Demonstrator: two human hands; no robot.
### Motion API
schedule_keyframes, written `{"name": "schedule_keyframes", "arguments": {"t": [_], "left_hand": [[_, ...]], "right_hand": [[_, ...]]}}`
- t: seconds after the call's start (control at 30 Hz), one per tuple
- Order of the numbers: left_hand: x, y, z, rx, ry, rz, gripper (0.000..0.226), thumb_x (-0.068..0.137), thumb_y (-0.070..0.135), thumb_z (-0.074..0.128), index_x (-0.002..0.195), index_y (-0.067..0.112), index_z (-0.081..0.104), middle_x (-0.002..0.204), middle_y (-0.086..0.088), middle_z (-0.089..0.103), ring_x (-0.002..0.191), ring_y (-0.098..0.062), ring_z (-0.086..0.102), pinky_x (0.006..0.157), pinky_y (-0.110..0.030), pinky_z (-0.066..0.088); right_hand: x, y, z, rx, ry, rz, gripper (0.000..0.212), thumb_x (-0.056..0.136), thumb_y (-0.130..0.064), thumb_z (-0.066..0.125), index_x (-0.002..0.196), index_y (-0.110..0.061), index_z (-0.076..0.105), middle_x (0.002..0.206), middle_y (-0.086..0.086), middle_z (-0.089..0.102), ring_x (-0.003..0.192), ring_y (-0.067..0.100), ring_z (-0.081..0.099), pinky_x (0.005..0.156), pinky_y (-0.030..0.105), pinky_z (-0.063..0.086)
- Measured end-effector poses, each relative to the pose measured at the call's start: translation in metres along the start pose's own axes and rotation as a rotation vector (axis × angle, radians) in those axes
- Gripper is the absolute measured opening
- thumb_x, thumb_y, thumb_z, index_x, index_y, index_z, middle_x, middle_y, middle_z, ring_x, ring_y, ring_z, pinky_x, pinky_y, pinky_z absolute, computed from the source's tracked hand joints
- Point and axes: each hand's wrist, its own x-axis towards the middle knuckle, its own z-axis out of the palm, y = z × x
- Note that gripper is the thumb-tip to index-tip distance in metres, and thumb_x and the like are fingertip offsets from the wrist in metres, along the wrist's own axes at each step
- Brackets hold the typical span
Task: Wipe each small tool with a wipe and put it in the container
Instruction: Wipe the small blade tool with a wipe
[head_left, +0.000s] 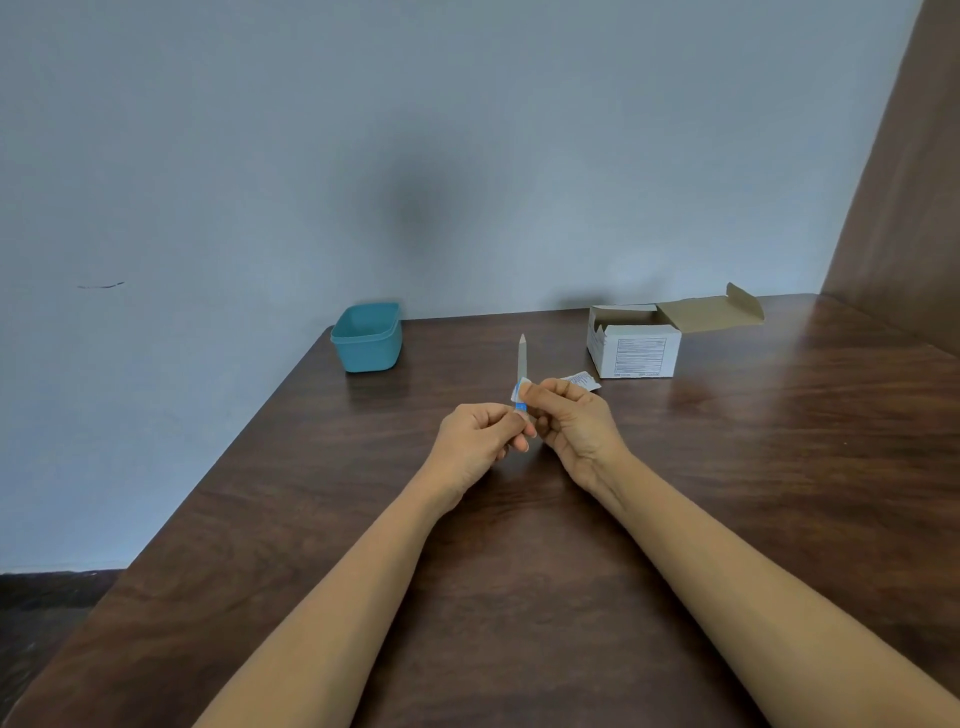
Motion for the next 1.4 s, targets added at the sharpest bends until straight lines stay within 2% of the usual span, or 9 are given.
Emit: {"name": "schedule_keyframes", "arguments": {"t": [0.23,0.4,0.5,0.73,0.93,1.03,1.13,1.23,1.4], "left_hand": [[0.003,-0.006,0.000,0.102,0.167,0.082,0.026,0.092,0.016,0.055,0.072,0.014,0.072,0.056,0.008,0.064,0.048,-0.001,0.047,0.050,-0.012,0.039],[0.002,-0.009,0.000,0.305,0.093,0.188,0.027,0.094,0.020,0.054,0.073,0.016,0.070,0.060,0.008,0.065,0.047,0.000,0.049,0.052,-0.010,0.037],[0.002,-0.009,0.002,0.389,0.084,0.201,0.027,0.094,0.023,0.053,0.074,0.019,0.069,0.060,0.009,0.066,0.054,-0.002,0.055,0.058,-0.015,0.043],[0.001,-0.010,-0.002,0.509,0.159,0.213,0.027,0.095,0.027,0.050,0.070,0.031,0.060,0.063,0.009,0.065,0.062,-0.006,0.060,0.066,-0.030,0.051],[-0.001,-0.008,0.004,0.500,0.073,0.227,0.027,0.097,0.025,0.048,0.072,0.026,0.060,0.062,0.007,0.063,0.059,-0.009,0.059,0.065,-0.034,0.052],[0.000,-0.009,0.005,0.506,0.134,0.219,0.027,0.096,0.026,0.048,0.072,0.026,0.060,0.064,0.007,0.064,0.059,-0.009,0.058,0.063,-0.035,0.050],[0.000,-0.009,0.001,0.538,0.192,0.224,0.026,0.097,0.026,0.048,0.074,0.026,0.060,0.066,0.006,0.065,0.061,-0.009,0.059,0.060,-0.029,0.048],[0.000,-0.011,0.001,0.537,0.146,0.232,0.025,0.098,0.025,0.048,0.076,0.024,0.061,0.066,0.007,0.063,0.060,-0.007,0.058,0.061,-0.030,0.049],[0.002,-0.011,0.003,0.508,0.115,0.254,0.026,0.098,0.023,0.047,0.075,0.024,0.060,0.064,0.008,0.062,0.061,-0.008,0.058,0.066,-0.033,0.051]], "right_hand": [[0.000,-0.007,0.000,-0.123,-0.093,0.087,0.019,0.078,0.000,0.072,0.072,-0.012,0.059,0.068,0.003,0.063,0.058,0.007,0.056,0.053,0.014,0.042],[0.000,-0.006,-0.002,-0.012,0.008,0.052,0.024,0.076,0.004,0.073,0.076,-0.013,0.056,0.075,0.006,0.066,0.058,0.007,0.063,0.051,0.014,0.042],[0.002,-0.007,-0.003,-0.005,0.036,0.017,0.025,0.075,-0.001,0.076,0.077,-0.014,0.055,0.082,0.007,0.067,0.059,0.005,0.063,0.053,0.014,0.041],[0.005,-0.007,-0.005,-0.294,-0.053,0.074,0.025,0.071,-0.002,0.079,0.072,-0.016,0.057,0.070,0.004,0.063,0.076,0.021,0.048,0.057,0.021,0.038],[0.008,-0.006,-0.009,-0.120,0.068,0.010,0.031,0.065,-0.009,0.085,0.076,-0.017,0.057,0.074,0.004,0.061,0.077,0.019,0.051,0.050,0.017,0.041],[0.007,-0.010,-0.009,-0.133,-0.039,0.087,0.026,0.073,-0.006,0.079,0.072,-0.016,0.055,0.077,0.004,0.063,0.070,0.012,0.055,0.049,0.013,0.041],[0.006,-0.009,-0.008,-0.236,-0.106,0.118,0.026,0.072,0.000,0.078,0.073,-0.016,0.056,0.070,0.000,0.066,0.071,0.014,0.055,0.056,0.016,0.039],[0.006,-0.005,-0.008,-0.261,-0.033,0.058,0.030,0.065,-0.002,0.083,0.073,-0.016,0.057,0.070,0.004,0.062,0.071,0.018,0.048,0.060,0.023,0.039],[0.006,0.001,-0.006,-0.216,0.042,-0.039,0.030,0.065,-0.005,0.084,0.075,-0.015,0.057,0.060,-0.002,0.061,0.052,0.008,0.048,0.057,0.022,0.040]]}}
